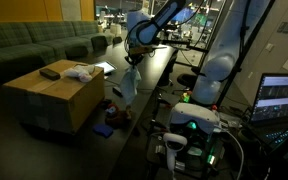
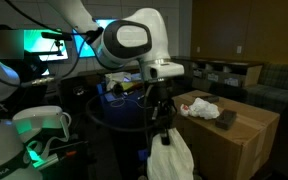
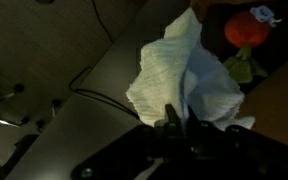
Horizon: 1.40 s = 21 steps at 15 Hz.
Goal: Pick up all the object from the box and put them on the table, then pick up all the objects from the table and put them on the box
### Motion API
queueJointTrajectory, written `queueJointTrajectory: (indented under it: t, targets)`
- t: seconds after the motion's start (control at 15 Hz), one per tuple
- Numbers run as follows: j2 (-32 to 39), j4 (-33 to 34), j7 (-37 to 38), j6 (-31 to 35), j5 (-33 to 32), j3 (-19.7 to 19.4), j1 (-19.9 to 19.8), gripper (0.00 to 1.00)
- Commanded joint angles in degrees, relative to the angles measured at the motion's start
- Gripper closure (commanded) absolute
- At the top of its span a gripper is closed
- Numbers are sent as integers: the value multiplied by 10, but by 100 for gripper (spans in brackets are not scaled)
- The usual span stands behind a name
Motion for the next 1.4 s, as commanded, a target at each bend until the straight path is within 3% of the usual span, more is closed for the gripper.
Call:
queueJointTrajectory:
  t: [0.0, 0.33, 0.8, 0.87, 1.33]
  targets:
    - [100, 32, 22, 73, -31, -35, -24, 89]
    - [233, 75, 5, 142, 11, -83, 0, 90]
    - [369, 150, -48, 130, 142, -91, 29, 88]
    - [379, 156, -51, 125, 155, -94, 36, 69]
    - [380, 144, -47, 142, 159, -145, 103, 19]
